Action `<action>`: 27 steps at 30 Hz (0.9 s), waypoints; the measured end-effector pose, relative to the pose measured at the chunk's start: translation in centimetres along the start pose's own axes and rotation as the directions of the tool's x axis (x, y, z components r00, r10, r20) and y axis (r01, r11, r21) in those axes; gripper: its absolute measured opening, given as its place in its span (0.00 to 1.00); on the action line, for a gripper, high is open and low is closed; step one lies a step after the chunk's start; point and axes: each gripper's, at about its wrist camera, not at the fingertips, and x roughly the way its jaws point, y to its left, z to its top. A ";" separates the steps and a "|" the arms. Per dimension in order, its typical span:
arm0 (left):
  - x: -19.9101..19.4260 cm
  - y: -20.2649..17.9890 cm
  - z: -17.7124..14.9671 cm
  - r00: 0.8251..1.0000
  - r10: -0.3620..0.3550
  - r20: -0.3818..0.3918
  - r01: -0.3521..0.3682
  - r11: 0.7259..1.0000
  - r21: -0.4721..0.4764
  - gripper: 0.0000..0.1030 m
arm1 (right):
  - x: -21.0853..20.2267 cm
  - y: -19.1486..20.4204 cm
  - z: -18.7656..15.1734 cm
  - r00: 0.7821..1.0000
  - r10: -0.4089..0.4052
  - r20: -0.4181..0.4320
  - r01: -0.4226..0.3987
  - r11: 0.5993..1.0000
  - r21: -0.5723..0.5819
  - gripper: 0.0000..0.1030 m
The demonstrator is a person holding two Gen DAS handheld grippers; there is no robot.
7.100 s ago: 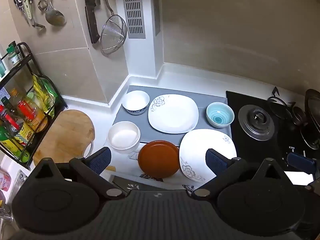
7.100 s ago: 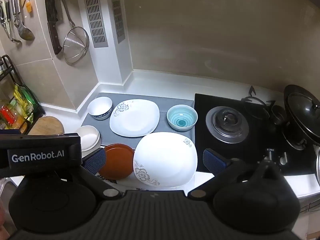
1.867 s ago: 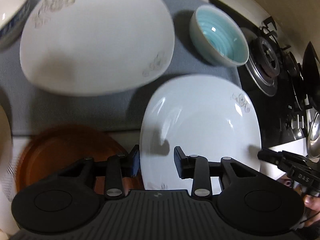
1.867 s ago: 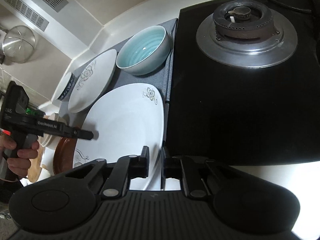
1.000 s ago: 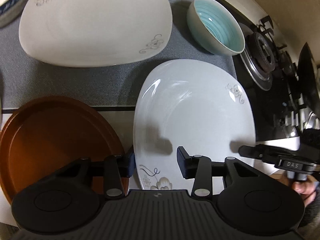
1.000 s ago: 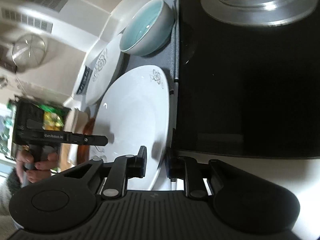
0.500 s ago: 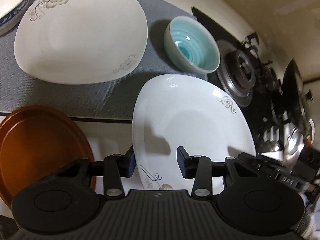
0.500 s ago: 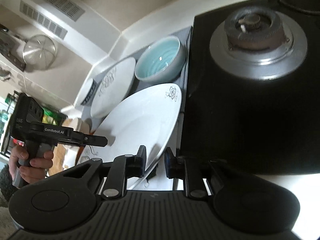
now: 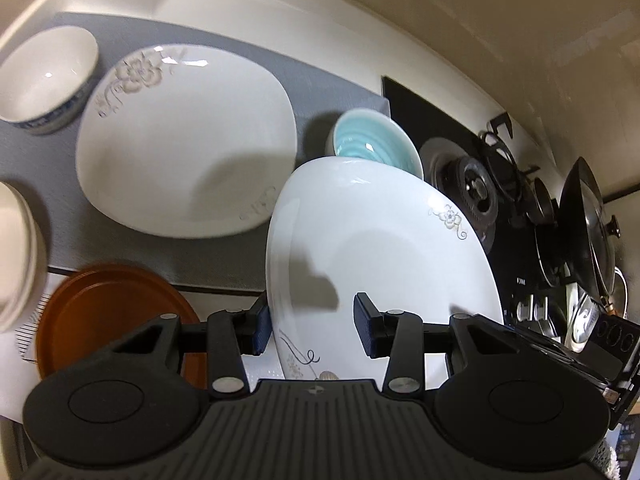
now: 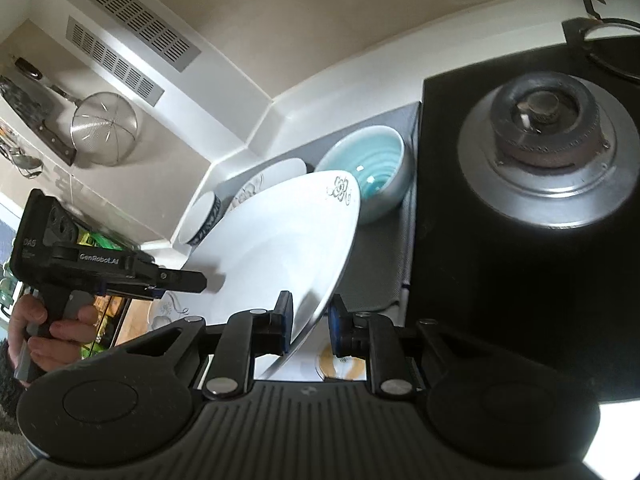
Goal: Organize plates and bowls
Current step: 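Lift and carry the white plate over the white plate on the mat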
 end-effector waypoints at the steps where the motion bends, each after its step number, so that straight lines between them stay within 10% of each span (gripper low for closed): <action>1: -0.3 0.1 0.0 1.000 0.006 0.008 -0.006 1.000 0.000 0.42 | 0.2 0.2 0.2 1.000 0.005 0.000 -0.005 1.000 -0.002 0.20; 27: -3.4 9.8 5.4 0.993 0.088 0.075 -0.073 0.980 -0.183 0.42 | 12.2 6.9 5.4 0.994 0.011 -0.110 -0.019 0.997 -0.069 0.20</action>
